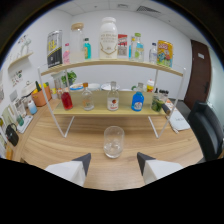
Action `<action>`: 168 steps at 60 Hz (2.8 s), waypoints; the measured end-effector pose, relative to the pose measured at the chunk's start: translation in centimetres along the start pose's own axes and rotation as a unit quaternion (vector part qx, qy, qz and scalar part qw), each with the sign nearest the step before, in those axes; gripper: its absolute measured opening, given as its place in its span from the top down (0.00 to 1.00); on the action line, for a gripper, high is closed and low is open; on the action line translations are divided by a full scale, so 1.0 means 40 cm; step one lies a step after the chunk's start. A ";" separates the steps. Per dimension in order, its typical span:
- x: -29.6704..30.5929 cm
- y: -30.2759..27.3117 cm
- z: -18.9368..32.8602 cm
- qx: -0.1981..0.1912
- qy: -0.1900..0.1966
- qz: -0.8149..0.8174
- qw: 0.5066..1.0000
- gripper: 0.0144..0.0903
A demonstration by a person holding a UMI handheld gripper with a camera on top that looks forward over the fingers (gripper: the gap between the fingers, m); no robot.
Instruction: Make me a cup of Mojito.
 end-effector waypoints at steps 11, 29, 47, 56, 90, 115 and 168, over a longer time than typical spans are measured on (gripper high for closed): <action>-0.011 -0.002 -0.017 0.004 -0.001 0.003 1.000 0.06; -0.001 0.068 -0.053 -0.017 0.001 0.002 1.000 0.06; 0.157 0.100 -0.065 -0.021 -0.012 -0.006 1.000 0.05; 0.246 0.030 -0.032 0.000 -0.020 -0.013 1.000 0.05; 0.410 -0.238 0.267 0.013 -0.045 -0.001 0.999 0.09; 0.426 -0.231 0.360 -0.027 -0.041 -0.001 0.999 0.72; 0.386 -0.220 0.160 0.027 0.004 0.019 0.999 0.98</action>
